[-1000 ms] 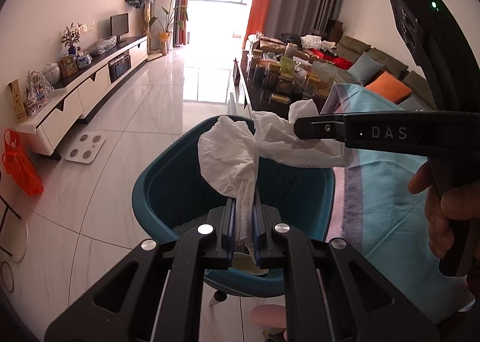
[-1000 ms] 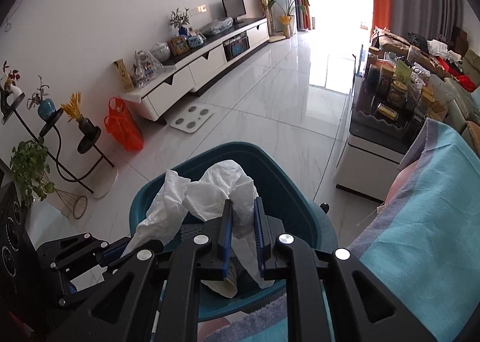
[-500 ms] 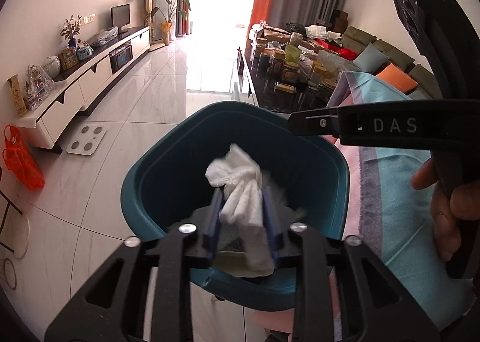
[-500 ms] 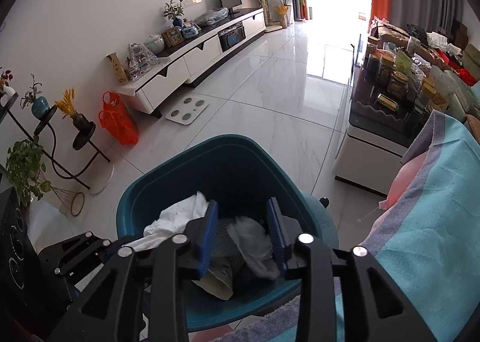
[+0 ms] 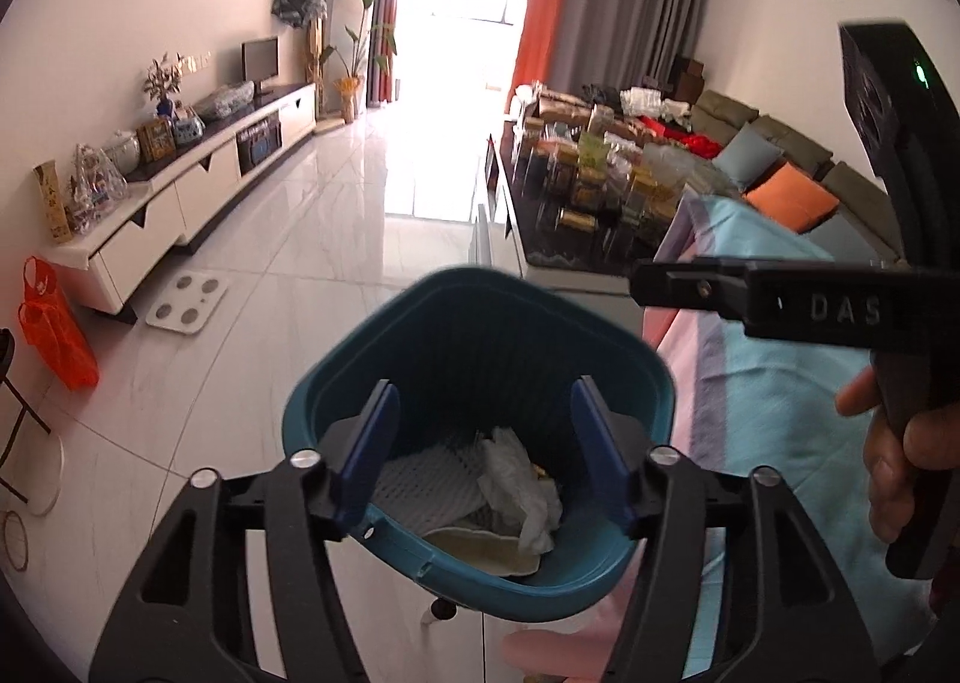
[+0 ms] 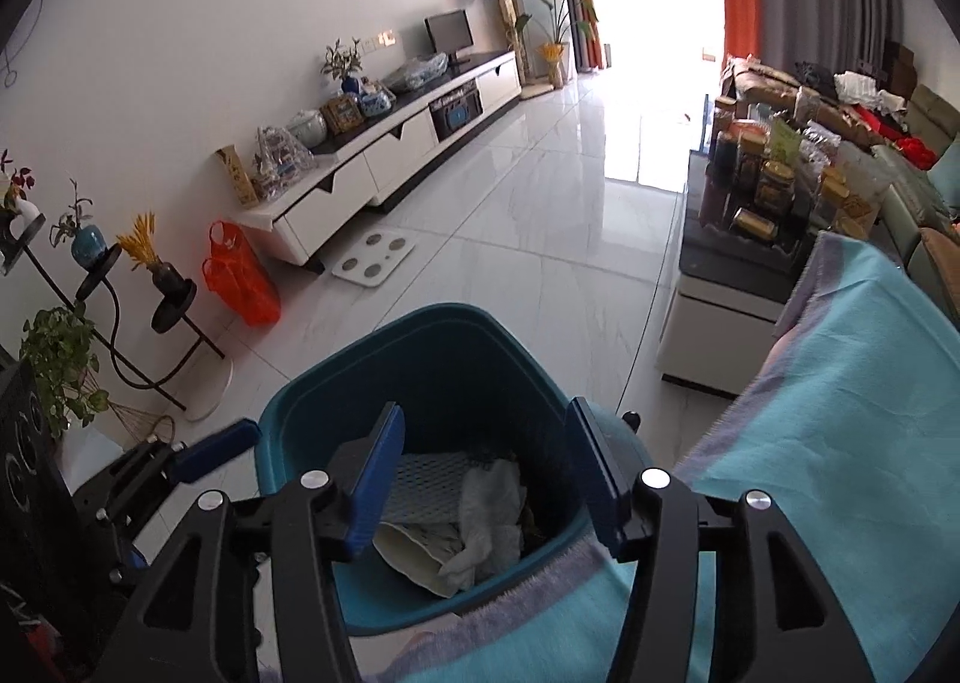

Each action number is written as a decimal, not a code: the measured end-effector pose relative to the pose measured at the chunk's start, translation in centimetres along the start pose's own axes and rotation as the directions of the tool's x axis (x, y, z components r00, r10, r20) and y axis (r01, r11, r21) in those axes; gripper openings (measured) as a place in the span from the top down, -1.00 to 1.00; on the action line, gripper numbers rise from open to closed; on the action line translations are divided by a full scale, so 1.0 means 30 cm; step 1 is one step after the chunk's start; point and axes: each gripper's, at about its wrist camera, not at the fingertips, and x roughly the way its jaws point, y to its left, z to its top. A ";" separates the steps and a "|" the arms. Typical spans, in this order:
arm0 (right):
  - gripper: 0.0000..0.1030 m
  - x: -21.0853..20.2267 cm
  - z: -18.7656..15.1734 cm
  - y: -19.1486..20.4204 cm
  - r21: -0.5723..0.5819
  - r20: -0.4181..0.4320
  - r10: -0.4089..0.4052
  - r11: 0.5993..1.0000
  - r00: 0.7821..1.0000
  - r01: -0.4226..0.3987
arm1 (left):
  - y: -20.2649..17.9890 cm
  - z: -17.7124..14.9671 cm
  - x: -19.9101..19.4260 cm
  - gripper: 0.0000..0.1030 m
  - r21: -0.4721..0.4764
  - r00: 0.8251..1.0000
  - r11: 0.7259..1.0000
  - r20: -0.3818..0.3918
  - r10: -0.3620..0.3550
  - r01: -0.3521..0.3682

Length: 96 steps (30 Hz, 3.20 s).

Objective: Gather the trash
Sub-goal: 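Move both tools back over the table trash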

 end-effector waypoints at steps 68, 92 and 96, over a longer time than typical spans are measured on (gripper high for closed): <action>-0.87 -1.150 -0.968 -0.313 0.494 0.343 -0.726 0.679 0.596 0.543 | -0.891 -0.157 -0.634 -0.89 0.414 0.831 0.786 0.111 -0.545 0.460; -0.51 -1.027 -0.927 -0.806 0.496 0.062 -0.745 0.601 0.665 0.627 | -1.211 -0.087 -0.262 -0.89 0.435 0.830 0.733 -0.064 -0.555 0.523; -0.28 -0.994 -0.926 -0.851 0.493 0.035 -0.724 0.612 0.689 0.618 | -1.256 -0.075 -0.185 -0.89 0.419 0.830 0.734 -0.097 -0.549 0.534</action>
